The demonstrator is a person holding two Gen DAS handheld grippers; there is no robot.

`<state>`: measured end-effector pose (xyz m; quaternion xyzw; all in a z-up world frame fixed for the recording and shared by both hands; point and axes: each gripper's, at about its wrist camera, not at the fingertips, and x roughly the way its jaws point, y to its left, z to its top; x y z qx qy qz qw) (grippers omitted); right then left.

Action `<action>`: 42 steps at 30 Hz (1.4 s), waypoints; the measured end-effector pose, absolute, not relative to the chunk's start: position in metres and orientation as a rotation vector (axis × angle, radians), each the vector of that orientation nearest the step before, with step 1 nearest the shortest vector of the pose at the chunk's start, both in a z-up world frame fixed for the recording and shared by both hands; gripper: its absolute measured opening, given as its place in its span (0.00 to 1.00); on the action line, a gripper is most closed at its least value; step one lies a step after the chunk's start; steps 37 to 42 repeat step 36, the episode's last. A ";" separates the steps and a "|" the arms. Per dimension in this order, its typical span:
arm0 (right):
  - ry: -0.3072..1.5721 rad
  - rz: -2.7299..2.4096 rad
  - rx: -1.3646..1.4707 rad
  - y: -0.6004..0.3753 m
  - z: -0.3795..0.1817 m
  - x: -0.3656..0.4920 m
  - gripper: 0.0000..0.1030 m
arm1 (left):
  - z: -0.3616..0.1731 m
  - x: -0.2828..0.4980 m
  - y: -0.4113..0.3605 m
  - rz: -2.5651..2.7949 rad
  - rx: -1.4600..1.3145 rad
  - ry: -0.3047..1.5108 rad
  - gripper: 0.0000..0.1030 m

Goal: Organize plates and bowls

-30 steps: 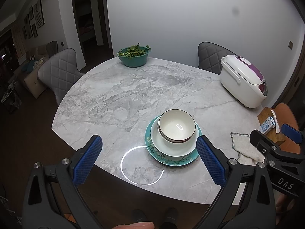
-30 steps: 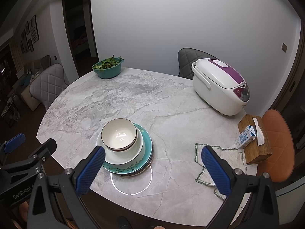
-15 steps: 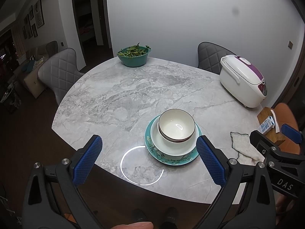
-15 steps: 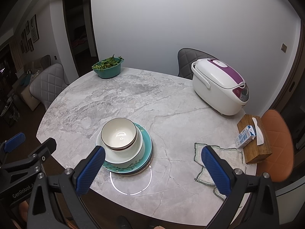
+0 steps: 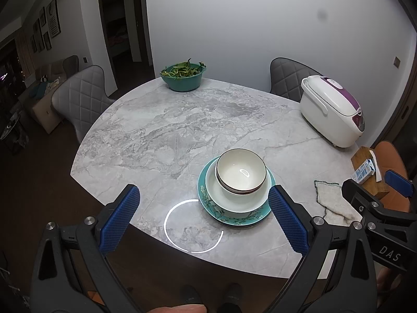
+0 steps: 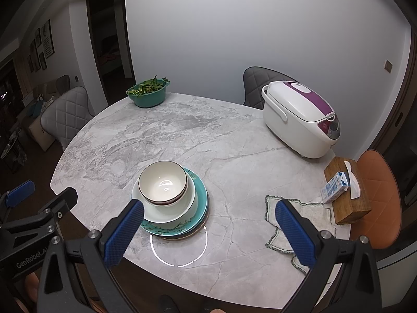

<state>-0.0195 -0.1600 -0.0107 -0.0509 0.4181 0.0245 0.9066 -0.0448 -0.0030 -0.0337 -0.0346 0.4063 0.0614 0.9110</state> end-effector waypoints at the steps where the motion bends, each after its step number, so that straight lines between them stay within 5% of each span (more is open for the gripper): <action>1: 0.864 0.050 -0.106 -0.160 -0.011 -0.020 1.00 | -0.034 -0.045 -0.003 0.127 -0.072 0.837 0.97; 42: 0.862 0.050 -0.110 -0.159 -0.012 -0.020 1.00 | -0.034 -0.050 -0.023 0.147 -0.078 0.831 0.97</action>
